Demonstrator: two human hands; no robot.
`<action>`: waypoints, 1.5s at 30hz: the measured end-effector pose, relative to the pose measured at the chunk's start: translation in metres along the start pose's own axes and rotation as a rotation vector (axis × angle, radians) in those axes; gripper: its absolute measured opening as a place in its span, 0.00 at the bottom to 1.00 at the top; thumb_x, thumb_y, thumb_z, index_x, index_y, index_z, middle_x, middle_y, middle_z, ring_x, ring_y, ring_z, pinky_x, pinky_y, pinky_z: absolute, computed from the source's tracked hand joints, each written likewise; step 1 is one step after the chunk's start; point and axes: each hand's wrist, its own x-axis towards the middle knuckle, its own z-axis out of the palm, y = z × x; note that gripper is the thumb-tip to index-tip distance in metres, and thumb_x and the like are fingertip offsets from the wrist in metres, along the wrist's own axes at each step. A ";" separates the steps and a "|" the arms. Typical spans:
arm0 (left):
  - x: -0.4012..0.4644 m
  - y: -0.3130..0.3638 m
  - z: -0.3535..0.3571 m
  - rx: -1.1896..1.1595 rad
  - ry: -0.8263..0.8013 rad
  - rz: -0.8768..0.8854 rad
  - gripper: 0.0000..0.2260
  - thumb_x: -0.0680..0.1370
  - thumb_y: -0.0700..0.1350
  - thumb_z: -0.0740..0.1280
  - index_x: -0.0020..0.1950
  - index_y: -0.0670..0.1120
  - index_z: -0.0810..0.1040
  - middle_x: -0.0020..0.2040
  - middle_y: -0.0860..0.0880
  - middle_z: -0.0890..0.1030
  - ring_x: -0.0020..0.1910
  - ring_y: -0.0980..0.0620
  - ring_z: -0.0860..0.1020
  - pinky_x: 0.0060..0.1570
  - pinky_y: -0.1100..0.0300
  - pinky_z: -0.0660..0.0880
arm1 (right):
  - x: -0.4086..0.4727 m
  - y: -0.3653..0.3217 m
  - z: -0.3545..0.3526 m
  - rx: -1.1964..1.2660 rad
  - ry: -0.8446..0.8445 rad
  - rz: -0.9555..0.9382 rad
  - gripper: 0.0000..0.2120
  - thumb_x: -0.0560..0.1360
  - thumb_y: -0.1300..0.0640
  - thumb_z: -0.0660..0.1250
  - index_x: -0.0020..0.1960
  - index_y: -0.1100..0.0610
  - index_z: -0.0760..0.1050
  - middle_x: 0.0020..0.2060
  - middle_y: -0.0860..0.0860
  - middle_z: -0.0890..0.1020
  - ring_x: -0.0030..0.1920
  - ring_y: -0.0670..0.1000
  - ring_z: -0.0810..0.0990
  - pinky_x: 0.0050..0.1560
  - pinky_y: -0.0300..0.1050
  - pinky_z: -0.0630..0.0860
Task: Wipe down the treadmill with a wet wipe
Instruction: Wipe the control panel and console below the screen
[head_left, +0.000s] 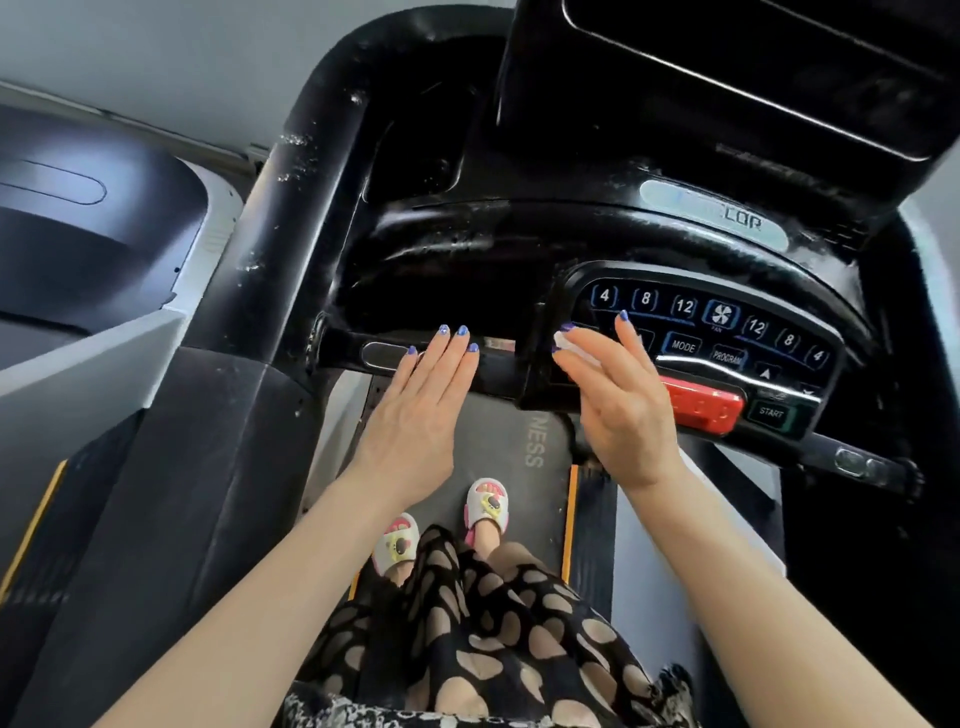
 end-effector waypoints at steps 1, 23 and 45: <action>0.001 0.002 0.002 -0.012 -0.006 -0.007 0.42 0.70 0.31 0.69 0.81 0.40 0.53 0.82 0.42 0.53 0.82 0.45 0.48 0.78 0.47 0.49 | -0.004 -0.004 0.003 0.002 -0.009 -0.004 0.14 0.83 0.69 0.57 0.57 0.68 0.82 0.57 0.62 0.83 0.60 0.58 0.82 0.74 0.62 0.66; 0.000 -0.001 0.008 0.063 -0.007 0.008 0.45 0.71 0.32 0.70 0.82 0.41 0.49 0.83 0.43 0.51 0.82 0.44 0.49 0.80 0.49 0.43 | -0.077 -0.029 0.048 -0.393 -0.367 0.113 0.40 0.79 0.48 0.55 0.82 0.56 0.37 0.81 0.52 0.38 0.81 0.51 0.38 0.80 0.55 0.38; 0.005 0.013 0.016 0.077 0.040 0.064 0.43 0.68 0.31 0.65 0.81 0.40 0.52 0.82 0.41 0.53 0.82 0.43 0.52 0.78 0.43 0.52 | 0.015 -0.015 0.028 -0.281 -0.413 0.211 0.33 0.83 0.42 0.49 0.81 0.57 0.45 0.82 0.52 0.47 0.82 0.52 0.45 0.80 0.56 0.37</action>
